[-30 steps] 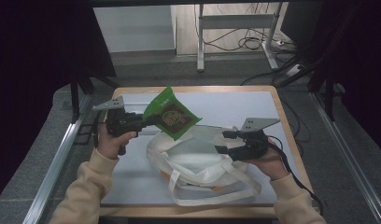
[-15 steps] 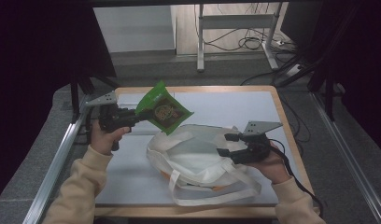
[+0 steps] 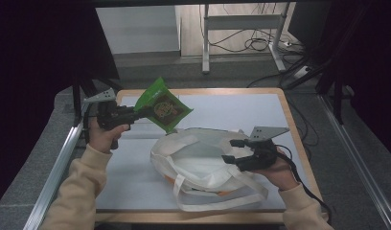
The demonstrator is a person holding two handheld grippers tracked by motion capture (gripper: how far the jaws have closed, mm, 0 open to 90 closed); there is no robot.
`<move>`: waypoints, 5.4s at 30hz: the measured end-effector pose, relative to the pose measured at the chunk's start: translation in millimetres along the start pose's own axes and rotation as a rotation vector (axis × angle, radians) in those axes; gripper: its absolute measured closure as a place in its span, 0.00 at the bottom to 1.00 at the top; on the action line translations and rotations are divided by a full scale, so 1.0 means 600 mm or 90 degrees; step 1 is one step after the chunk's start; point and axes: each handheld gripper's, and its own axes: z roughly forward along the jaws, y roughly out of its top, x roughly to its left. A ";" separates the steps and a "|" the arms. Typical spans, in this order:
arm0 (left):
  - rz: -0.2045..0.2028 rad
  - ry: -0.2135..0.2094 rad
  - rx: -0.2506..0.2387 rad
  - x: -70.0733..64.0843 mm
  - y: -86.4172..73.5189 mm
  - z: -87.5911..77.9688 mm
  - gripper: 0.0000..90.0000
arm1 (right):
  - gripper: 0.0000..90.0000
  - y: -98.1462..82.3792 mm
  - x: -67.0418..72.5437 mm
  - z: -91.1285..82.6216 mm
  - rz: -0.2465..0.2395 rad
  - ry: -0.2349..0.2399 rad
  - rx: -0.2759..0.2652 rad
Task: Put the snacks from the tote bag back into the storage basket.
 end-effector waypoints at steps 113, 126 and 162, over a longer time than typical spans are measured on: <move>0.001 0.153 0.245 0.267 -0.016 0.161 0.83 | 0.36 -0.013 0.001 0.030 0.005 0.029 0.025; 0.015 0.158 0.261 0.271 -0.001 0.188 0.82 | 0.36 -0.014 -0.001 0.033 0.006 0.028 0.028; 0.042 0.280 0.187 0.265 0.006 0.198 0.17 | 0.36 -0.015 0.002 0.034 -0.003 0.041 0.032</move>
